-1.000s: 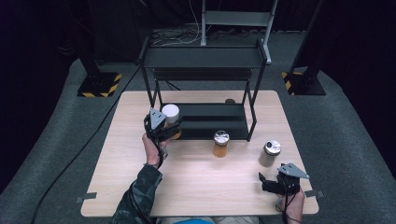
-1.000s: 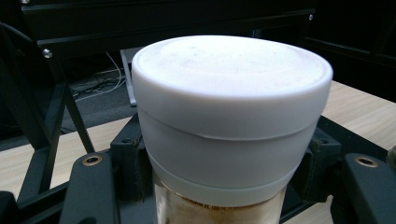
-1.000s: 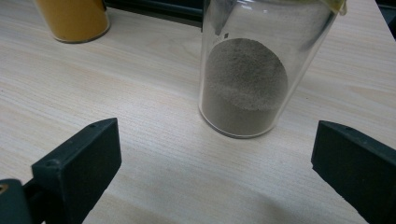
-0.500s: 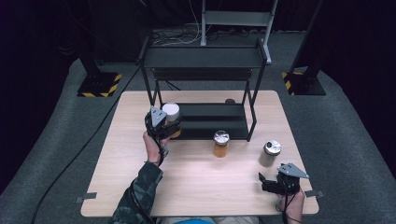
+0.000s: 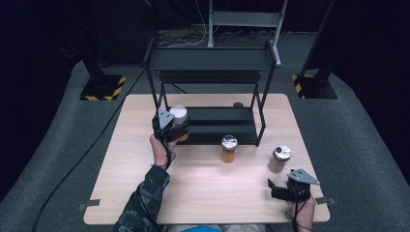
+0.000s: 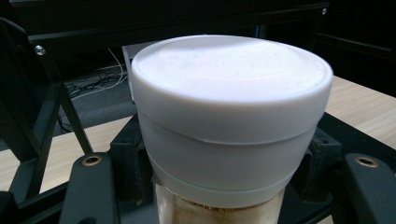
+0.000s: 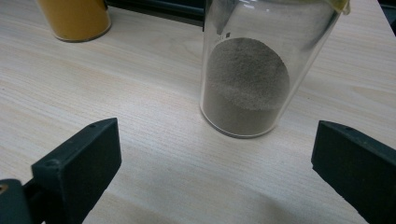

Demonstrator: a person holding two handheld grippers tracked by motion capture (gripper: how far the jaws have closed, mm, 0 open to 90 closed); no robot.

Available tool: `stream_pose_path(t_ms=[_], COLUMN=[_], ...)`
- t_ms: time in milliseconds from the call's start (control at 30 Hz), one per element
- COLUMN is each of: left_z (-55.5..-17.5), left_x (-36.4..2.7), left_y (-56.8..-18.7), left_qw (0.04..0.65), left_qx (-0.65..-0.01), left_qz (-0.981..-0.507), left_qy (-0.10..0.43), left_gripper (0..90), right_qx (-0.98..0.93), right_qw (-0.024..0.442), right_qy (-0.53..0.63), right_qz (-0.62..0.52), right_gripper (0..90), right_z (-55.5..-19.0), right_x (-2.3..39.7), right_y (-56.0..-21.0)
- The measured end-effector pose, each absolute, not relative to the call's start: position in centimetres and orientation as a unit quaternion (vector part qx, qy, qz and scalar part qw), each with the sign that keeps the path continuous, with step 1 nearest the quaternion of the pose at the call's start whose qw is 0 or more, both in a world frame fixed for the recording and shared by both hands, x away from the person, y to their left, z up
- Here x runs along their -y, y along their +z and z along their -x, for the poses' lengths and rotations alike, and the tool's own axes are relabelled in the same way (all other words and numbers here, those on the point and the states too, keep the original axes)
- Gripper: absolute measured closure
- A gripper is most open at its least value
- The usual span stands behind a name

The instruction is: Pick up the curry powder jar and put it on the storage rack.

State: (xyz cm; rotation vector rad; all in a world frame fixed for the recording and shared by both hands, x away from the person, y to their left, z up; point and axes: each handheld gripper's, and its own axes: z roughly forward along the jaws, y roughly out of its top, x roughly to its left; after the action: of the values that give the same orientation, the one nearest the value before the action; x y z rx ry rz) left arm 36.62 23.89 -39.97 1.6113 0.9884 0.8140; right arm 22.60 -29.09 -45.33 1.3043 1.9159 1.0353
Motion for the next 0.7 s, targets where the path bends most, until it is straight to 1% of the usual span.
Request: stream_pose_path(t_ms=[700], left_z=[-37.52], left_x=[-23.68], left_y=[-40.25], left_qw=[0.513], left_qx=[-0.415], left_qz=[-0.671], left_qy=[0.337], left_gripper=[34.4], right_qx=[-0.720], right_qw=[0.299], right_qy=[0.388], right_qz=[-0.491], right_gripper=[0.6], right_z=[-22.56], right_x=[29.01], right_y=[-45.34])
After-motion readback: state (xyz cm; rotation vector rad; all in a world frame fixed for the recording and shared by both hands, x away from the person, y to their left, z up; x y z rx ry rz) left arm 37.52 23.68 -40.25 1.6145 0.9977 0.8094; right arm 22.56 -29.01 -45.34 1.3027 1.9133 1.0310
